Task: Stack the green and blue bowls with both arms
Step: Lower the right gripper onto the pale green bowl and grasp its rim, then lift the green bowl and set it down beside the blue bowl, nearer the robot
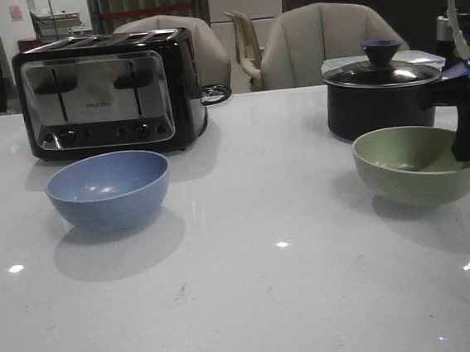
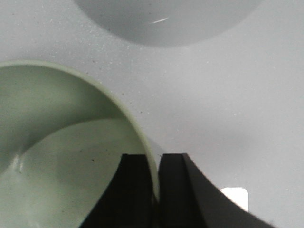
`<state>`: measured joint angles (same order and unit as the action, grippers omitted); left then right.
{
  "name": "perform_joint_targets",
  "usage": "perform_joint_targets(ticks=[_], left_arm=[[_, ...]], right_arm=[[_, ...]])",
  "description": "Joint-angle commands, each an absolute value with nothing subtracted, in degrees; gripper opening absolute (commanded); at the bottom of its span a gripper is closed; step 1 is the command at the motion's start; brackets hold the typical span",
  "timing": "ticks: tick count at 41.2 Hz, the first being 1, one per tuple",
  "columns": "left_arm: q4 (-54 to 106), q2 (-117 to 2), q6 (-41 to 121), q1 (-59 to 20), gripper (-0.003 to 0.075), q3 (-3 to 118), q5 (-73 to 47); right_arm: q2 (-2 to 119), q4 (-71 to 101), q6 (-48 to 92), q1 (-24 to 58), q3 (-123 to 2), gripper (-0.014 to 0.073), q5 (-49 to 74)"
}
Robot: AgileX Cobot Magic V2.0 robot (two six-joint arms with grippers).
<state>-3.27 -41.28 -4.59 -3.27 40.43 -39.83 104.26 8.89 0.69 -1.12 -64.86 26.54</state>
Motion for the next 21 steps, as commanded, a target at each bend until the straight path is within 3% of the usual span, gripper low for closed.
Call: perform_joint_targets(ticks=[1, 6, 13, 21], left_arm=[[-3.5, -41.4, -4.5, -3.3, 0.0571, 42.4, -36.0], [-3.5, -41.4, -4.5, -3.3, 0.0571, 42.4, -36.0], [-3.5, -41.4, -4.5, -3.3, 0.0571, 42.4, -36.0], [-3.1, -41.4, -4.5, -3.3, 0.0571, 42.4, -35.6]], right_arm=[[101.2, 9.2, 0.8, -1.4, -66.8, 0.0097, 24.4], [99.4, 9.2, 0.8, -1.2, -66.8, 0.0036, 25.2], [94.2, 9.9, 0.8, 1.9, -66.8, 0.0035, 26.1], [91.5, 10.3, 0.8, 10.9, -66.8, 0.0035, 25.0]])
